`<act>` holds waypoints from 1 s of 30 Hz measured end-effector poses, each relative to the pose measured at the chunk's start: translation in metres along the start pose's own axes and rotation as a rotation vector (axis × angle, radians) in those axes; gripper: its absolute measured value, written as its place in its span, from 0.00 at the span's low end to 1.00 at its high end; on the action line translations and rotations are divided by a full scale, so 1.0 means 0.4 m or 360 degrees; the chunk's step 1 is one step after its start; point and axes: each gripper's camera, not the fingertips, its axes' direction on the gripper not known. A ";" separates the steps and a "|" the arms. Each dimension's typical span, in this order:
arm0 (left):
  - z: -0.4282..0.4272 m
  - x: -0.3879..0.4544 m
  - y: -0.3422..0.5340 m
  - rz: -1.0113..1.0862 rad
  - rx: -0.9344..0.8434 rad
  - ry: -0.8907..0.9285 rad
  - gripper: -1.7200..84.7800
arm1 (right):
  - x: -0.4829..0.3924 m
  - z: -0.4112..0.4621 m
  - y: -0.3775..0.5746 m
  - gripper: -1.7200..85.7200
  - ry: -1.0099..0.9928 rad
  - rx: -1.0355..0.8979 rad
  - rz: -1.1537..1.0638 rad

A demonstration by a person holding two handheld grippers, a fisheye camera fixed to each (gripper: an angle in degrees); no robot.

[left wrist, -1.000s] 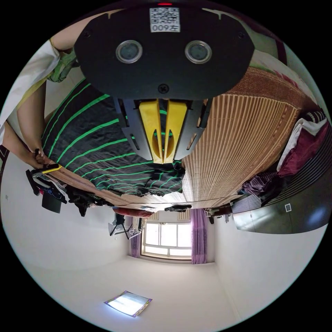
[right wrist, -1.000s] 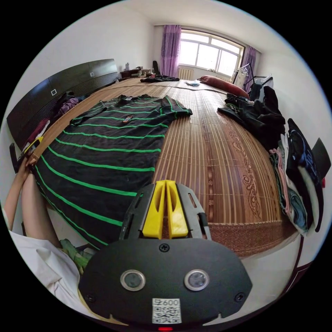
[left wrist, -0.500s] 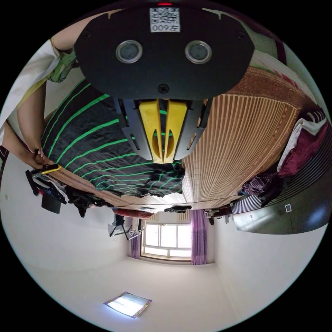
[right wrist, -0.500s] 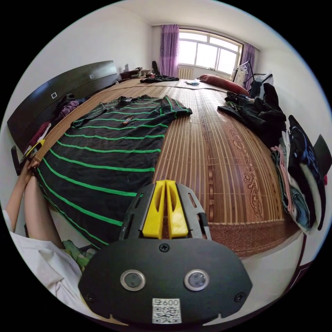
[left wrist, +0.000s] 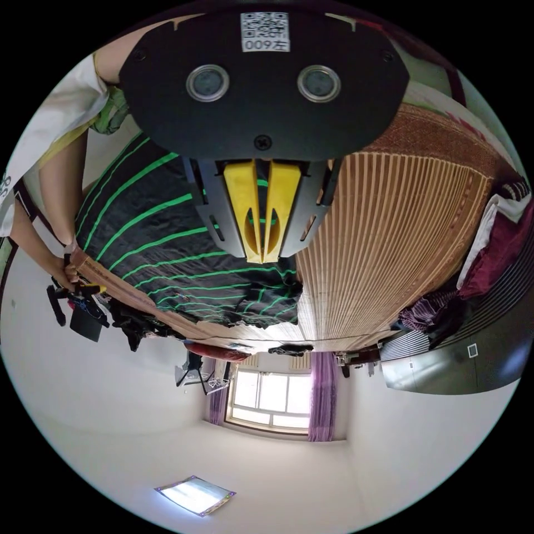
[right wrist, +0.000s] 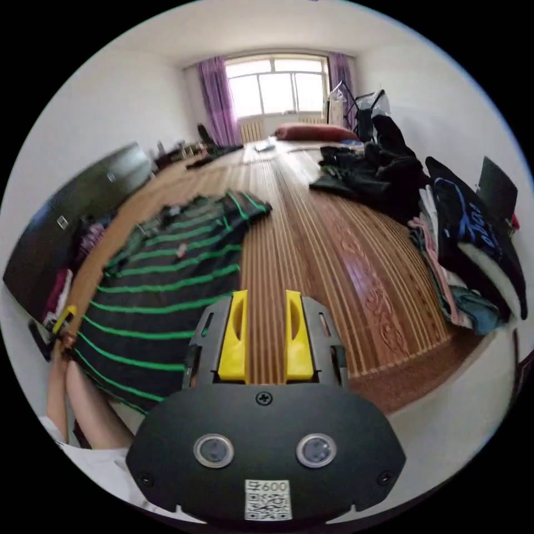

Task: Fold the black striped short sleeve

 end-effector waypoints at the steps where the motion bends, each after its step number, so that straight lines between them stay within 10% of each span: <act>1: 0.003 0.001 -0.003 -0.0005 -0.0010 -0.0020 0.02 | 0.002 -0.002 -0.027 0.11 -0.0064 0.0036 0.0024; 14: 0.167 0.041 -0.079 0.0129 -0.0501 -0.0093 0.02 | 0.093 0.391 -0.584 0.15 -0.0333 -0.0053 0.0634; 30: 0.190 0.030 -0.093 0.0055 -0.0525 -0.0021 0.02 | 0.052 0.572 -0.776 0.01 0.0104 -0.0331 0.0466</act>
